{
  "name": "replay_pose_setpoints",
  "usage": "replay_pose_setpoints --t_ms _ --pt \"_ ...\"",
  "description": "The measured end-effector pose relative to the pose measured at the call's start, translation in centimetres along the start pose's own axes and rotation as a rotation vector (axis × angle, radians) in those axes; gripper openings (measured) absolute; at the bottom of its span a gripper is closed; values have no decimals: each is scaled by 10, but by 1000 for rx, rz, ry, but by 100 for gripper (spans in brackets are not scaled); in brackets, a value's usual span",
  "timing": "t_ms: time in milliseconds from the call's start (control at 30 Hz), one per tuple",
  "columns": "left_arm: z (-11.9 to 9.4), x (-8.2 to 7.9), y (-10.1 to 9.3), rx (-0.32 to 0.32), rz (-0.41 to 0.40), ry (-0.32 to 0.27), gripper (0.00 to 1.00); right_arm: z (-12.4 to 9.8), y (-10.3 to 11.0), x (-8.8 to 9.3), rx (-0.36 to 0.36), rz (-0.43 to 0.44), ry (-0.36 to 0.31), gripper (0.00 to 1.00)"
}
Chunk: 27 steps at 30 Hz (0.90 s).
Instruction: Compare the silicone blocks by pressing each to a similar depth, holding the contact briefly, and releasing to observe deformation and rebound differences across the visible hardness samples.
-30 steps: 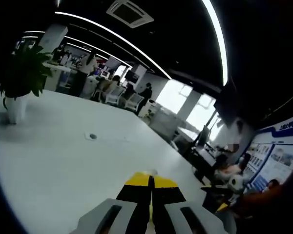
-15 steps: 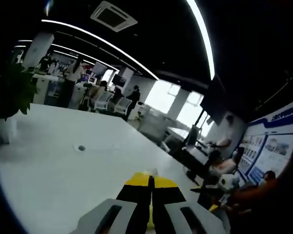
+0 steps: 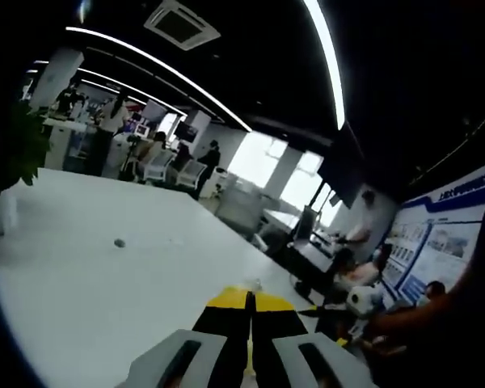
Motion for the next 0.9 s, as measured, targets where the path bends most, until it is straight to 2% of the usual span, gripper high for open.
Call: replay_pose_setpoints --t_ms 67,133,367,533,667,733,900 --pt "0 0 -2 13 2 2 0 -2 -4 -8 -12 25 -31 96" --pt "0 -2 -5 24 0 1 0 -4 -4 -18 -14 13 -47 96" --pt "3 -4 -12 52 5 0 0 -6 -1 -62 -59 -74 -70 96" --pt "5 -8 -21 81 10 -6 0 -2 10 -90 -129 -135 -85 96" --pt "5 -10 -25 98 13 -5 0 2 17 -104 -175 -173 -88 96" --pt "6 -11 -28 106 17 -4 0 4 23 -113 -221 -186 -102 96" --pt "3 -15 -34 131 18 -22 0 12 30 -120 -272 -205 -77 96"
Point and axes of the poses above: the point that each gripper's makers call its tool centre point, and the gripper's own axes: z roughly forward along the fingers, y roughly to its left, x roughly out of its underside, the point moved 3 cm from there along -z, roughly backward along the fingers, and after that the axes turned 6 degrees about z, right-handed, at the moved point
